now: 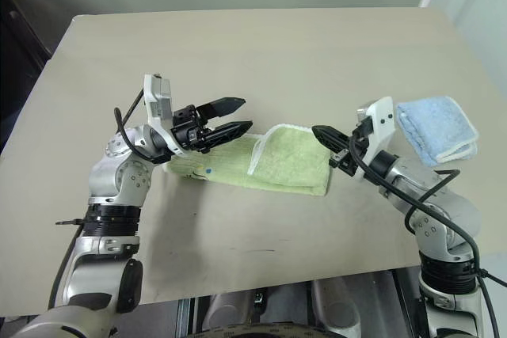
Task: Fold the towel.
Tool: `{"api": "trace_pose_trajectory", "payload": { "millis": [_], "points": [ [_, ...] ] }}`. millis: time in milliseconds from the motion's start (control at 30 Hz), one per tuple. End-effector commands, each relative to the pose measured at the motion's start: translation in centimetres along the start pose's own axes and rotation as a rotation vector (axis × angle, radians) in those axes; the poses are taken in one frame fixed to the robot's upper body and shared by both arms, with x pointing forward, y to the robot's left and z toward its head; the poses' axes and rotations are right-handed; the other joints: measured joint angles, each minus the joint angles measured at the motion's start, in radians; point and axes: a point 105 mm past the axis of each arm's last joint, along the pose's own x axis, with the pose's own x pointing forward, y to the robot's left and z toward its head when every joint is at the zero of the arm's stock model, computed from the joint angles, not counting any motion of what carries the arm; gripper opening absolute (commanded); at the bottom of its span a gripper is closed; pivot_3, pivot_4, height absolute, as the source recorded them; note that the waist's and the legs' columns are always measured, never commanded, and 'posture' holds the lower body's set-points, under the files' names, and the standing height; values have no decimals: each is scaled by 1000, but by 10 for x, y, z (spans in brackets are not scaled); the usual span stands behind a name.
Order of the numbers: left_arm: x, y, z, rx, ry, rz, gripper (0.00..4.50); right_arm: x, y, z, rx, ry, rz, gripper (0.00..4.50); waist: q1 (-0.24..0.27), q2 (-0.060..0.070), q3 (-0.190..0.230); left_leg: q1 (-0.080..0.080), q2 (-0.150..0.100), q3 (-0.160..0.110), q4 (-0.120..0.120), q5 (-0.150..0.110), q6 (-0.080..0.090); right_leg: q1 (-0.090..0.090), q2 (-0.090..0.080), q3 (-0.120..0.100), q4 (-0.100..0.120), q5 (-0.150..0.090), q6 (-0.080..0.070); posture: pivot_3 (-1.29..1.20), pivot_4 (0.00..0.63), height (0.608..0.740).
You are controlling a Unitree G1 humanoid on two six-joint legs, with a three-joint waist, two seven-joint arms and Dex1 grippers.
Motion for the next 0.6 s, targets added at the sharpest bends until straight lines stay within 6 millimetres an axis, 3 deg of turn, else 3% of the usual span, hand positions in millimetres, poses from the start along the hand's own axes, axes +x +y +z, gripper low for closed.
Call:
{"api": "trace_pose_trajectory", "payload": {
  "millis": [33, 200, 333, 600],
  "points": [
    [9, -17, -3, -21, 18, -118, 1743, -3, 4, 12, -75, -50, 16, 0, 0, 0, 0, 0, 0, 0, 0, 0, 0, 0, 0, 0, 0, 0, 0, 0, 150, 703],
    [19, -27, -18, -58, 69, -212, 43, 4, 0, 10, -98, -45, 18, 0, 0, 0, 0, 0, 0, -1, 0, 0, 0, 0, 0, 0, 0, 1, 1, 0, 150, 703],
    [26, -28, -31, -60, 104, -234, 43, 10, 4, 8, -99, -55, 67, 0, 1, 0, 0, 1, 0, -1, 0, 1, 1, 1, 0, 0, 0, 1, 2, 0, 150, 703],
    [42, -9, -58, 14, 187, -136, 43, 26, -2, 2, -92, -61, 88, 0, 1, 0, 0, 3, 0, -1, 0, 1, 1, 3, 0, 0, -1, 1, 3, 0, 150, 703]
  ]
}}
